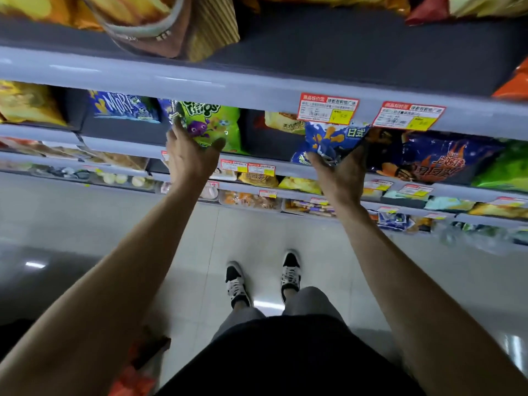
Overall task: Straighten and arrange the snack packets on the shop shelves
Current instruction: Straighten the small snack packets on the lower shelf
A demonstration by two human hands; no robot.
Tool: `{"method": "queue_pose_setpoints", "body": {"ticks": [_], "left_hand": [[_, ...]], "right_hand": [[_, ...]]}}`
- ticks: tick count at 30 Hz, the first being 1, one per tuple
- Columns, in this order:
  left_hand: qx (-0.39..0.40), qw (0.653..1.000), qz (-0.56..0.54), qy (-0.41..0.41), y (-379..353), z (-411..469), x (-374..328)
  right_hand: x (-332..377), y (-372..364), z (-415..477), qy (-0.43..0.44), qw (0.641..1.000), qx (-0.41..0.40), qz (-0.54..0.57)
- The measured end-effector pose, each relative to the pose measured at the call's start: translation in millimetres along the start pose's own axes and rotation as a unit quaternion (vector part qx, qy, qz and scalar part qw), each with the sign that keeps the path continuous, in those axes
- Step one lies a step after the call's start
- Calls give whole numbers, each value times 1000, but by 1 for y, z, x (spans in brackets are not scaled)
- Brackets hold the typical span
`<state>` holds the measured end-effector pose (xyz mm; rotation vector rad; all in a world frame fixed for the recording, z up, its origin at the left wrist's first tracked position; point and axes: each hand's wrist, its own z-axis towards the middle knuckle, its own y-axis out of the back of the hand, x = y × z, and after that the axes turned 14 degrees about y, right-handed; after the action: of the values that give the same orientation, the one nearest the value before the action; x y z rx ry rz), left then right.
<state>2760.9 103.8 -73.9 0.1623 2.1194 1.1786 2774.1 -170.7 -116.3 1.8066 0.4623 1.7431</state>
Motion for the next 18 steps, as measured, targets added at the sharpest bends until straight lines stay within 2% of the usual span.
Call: {"method": "queue_pose_setpoints", "body": {"ticks": [7, 14, 18], "left_hand": [[24, 997, -77, -3, -20, 45, -4], [-52, 986, -145, -69, -18, 27, 5], [-47, 975, -197, -97, -9, 23, 21]], "right_hand": [[-2, -8, 4, -10, 996, -60, 65], [6, -17, -16, 28, 986, -108, 126], [26, -42, -35, 47, 981, -130, 136]]}}
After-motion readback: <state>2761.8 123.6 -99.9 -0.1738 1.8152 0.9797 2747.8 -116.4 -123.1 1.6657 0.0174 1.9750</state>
